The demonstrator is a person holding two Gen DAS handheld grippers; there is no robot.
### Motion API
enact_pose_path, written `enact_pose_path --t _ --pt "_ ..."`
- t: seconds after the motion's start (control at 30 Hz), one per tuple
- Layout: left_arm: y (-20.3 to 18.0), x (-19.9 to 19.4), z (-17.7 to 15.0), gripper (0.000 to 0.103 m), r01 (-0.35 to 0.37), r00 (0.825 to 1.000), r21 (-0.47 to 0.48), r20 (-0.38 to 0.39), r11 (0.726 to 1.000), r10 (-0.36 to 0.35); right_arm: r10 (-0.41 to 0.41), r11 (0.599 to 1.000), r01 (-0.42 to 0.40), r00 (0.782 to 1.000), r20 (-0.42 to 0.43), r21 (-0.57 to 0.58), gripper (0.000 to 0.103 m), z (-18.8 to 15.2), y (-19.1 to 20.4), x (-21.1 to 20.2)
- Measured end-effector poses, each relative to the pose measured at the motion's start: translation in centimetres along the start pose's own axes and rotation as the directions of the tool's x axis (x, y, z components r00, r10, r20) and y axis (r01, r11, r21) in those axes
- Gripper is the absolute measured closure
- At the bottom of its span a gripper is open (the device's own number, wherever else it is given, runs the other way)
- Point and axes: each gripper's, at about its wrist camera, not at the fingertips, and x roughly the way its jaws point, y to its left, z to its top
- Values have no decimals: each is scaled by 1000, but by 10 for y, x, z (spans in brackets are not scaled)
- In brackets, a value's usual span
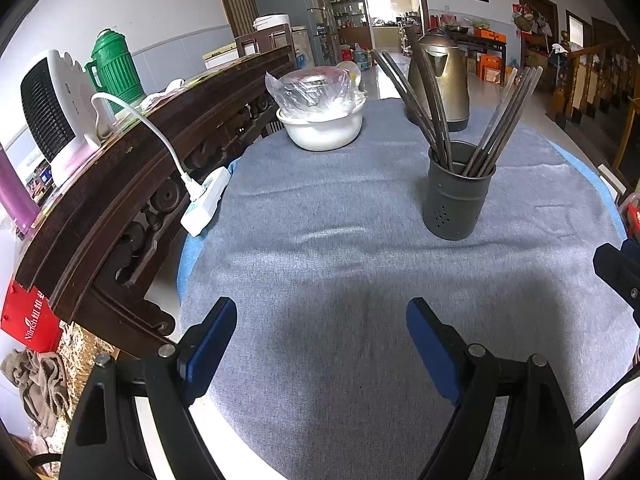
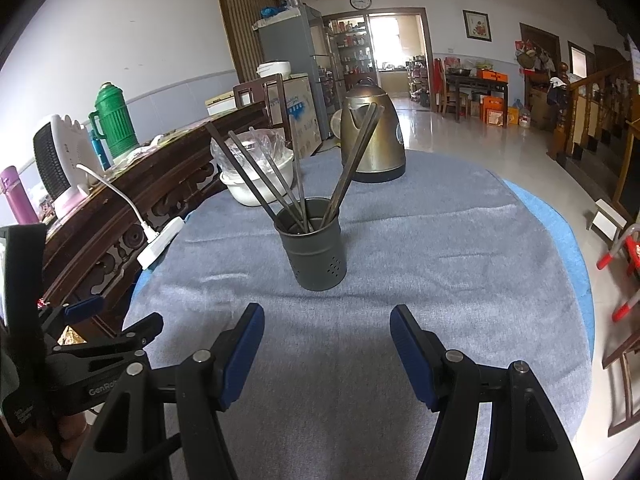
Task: Organize utensils
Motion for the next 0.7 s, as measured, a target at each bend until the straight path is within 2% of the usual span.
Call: enact_pose_path --t 0.7 --pt "24 -6 -5 16 89 996 -26 29 996 -89 -60 997 61 998 17 -56 33 3 39 -12"
